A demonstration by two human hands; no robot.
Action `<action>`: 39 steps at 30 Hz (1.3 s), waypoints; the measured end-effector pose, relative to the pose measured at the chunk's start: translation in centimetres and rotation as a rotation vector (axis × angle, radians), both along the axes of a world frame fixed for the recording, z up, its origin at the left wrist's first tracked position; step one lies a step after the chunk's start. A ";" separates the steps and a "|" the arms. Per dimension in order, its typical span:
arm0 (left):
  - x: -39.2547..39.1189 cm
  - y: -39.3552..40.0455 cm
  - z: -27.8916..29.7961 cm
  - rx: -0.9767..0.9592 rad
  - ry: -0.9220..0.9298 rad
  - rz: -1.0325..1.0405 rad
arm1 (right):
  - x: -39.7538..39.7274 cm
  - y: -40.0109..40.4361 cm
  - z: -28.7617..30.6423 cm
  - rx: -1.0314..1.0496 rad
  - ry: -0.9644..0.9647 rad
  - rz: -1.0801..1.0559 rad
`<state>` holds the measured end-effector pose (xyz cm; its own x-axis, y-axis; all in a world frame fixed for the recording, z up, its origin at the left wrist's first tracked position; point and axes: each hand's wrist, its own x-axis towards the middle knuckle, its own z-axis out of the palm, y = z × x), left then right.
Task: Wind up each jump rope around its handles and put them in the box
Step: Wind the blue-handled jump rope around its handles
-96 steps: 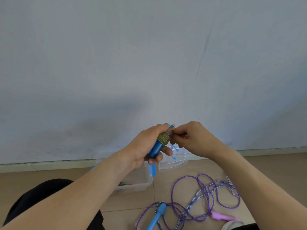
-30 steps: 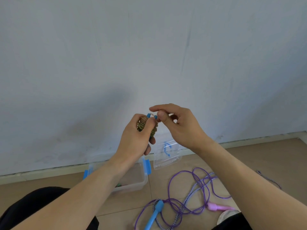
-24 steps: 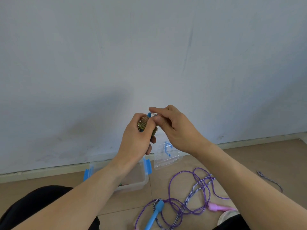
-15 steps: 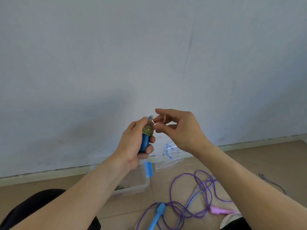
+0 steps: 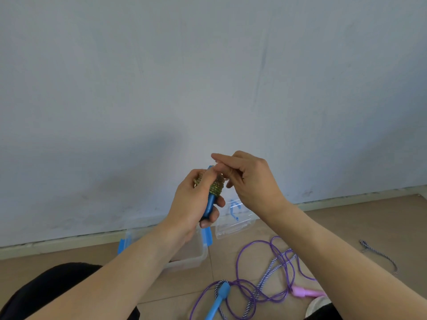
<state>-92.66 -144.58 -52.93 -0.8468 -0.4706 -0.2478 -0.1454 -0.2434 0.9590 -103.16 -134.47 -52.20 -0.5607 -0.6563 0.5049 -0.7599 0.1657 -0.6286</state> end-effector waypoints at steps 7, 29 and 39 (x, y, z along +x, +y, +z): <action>0.2 -0.6 -0.5 -0.360 0.023 0.034 | 0.0 -0.1 -0.2 0.338 0.023 0.014; 0.2 -0.9 -1.9 -0.754 0.040 0.021 | 0.2 0.5 0.5 0.129 -0.447 -0.134; 0.2 -1.5 -2.0 -1.086 0.088 -0.070 | -0.4 2.2 2.3 0.121 -0.649 -0.108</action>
<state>-92.44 -146.09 -54.95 -0.8748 -0.3520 0.3329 -0.0467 0.7452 0.6652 -103.52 -132.23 -49.89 -0.7917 -0.6101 -0.0307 -0.2091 0.3179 -0.9248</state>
